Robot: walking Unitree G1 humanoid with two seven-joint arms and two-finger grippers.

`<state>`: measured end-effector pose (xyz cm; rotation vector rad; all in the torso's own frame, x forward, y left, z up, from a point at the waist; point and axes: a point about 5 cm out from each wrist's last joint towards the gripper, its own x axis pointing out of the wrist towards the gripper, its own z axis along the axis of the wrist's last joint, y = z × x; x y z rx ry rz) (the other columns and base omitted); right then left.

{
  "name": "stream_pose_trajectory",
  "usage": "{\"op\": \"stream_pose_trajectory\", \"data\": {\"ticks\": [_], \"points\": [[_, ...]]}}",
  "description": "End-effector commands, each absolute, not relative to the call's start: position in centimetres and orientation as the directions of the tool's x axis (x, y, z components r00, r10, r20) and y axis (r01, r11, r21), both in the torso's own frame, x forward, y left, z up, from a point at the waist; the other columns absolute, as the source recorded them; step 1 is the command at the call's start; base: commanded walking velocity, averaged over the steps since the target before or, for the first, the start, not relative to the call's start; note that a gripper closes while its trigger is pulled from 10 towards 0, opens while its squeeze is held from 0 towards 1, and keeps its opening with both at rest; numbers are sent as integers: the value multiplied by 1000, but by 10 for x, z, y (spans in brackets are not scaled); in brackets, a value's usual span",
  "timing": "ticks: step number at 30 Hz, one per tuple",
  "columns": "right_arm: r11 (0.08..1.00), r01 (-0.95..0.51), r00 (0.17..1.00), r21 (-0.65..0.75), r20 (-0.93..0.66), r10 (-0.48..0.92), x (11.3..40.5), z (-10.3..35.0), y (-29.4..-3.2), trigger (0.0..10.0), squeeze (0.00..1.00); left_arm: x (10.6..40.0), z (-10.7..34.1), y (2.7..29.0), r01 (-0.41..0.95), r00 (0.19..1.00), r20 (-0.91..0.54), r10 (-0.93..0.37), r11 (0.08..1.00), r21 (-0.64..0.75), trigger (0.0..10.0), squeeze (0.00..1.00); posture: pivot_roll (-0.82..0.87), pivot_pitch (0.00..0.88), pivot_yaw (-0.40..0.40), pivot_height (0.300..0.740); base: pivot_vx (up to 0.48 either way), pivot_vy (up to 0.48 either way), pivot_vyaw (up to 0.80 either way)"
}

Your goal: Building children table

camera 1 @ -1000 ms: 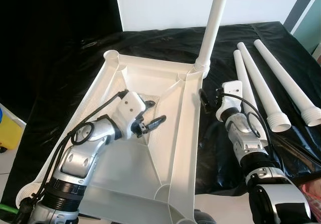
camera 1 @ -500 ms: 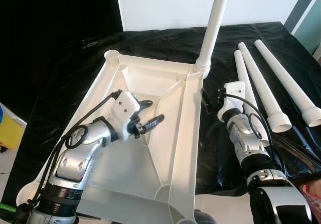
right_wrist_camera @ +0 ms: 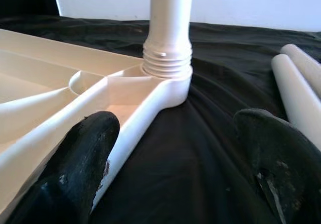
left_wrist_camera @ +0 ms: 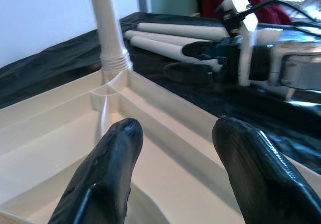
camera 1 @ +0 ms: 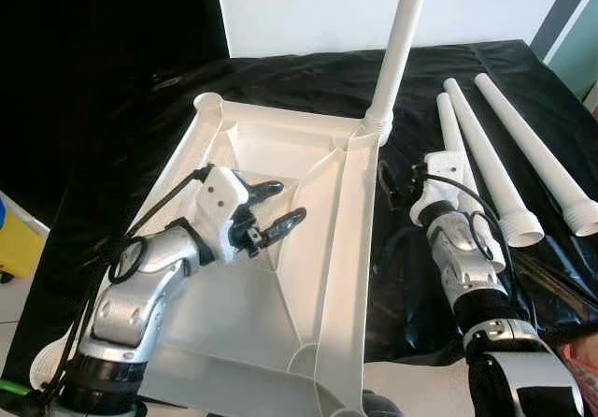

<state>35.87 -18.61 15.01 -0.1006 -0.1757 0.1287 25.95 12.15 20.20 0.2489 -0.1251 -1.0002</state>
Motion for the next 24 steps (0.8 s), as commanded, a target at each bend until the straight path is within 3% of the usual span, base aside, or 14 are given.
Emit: {"op": "stream_pose_trajectory", "data": {"ticks": [1,12,18,20,24], "points": [[989,-106,980,-107,156,122,355,146,-193,10000,0,249,196,122,873,446,-68,-892,417,255,10000,0,-3,140,35,740,0,0,0],[989,-104,980,-109,161,121,353,148,-194,10000,0,247,178,128,891,424,-225,-877,360,276,10000,0,-6,139,41,740,0,0,0],[989,-102,979,-105,167,119,352,149,-194,10000,0,247,160,138,897,414,-383,-826,300,324,10000,0,-10,141,49,740,0,0,0],[989,-102,979,-104,168,119,351,149,-193,10000,0,250,156,140,890,428,-412,-804,296,347,10000,0,-9,141,51,740,0,0,0],[991,-97,978,-96,174,112,351,150,-193,10000,0,269,136,145,824,530,-507,-679,270,499,10000,0,-11,139,54,740,0,0,0]]}}
